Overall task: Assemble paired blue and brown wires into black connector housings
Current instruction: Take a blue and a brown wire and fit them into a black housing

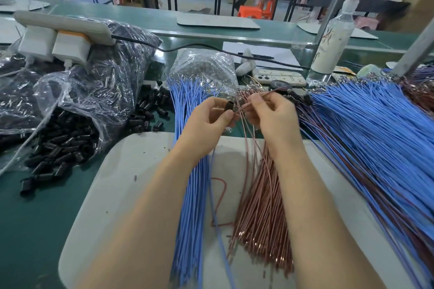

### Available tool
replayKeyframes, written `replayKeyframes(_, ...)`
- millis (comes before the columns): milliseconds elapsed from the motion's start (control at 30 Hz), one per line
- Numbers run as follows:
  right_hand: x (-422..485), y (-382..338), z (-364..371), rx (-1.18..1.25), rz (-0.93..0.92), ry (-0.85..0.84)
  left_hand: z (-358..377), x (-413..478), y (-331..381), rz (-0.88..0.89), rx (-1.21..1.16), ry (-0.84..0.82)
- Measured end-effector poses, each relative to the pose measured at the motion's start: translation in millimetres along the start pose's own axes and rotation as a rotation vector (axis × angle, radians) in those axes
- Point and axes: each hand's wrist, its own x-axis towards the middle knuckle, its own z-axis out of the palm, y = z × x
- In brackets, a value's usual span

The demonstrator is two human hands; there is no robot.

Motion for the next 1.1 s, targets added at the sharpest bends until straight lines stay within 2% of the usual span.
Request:
replayKeyframes(100,3,-3,-11,0.188,-0.035,0.13,-2,1,-4,0.057,0.203,0.105)
replayKeyframes(233,0,-10,-9,0.326,-0.081,0.139,-1,0,-5,0.162,0.451,0.16)
replayKeyframes(800,-3,-8,-4,0.025,-0.281,0.159,4,-3,0,0.218,0.624,0.133)
replayKeyframes(1033,-3,-6,-4,-0.004,-0.262,0.139,5,-4,1,0.247,0.655,0.131)
replayKeyframes(1100,-3,-5,-3,-0.081,-0.292,0.14,5,-4,1,0.256,0.662,0.133)
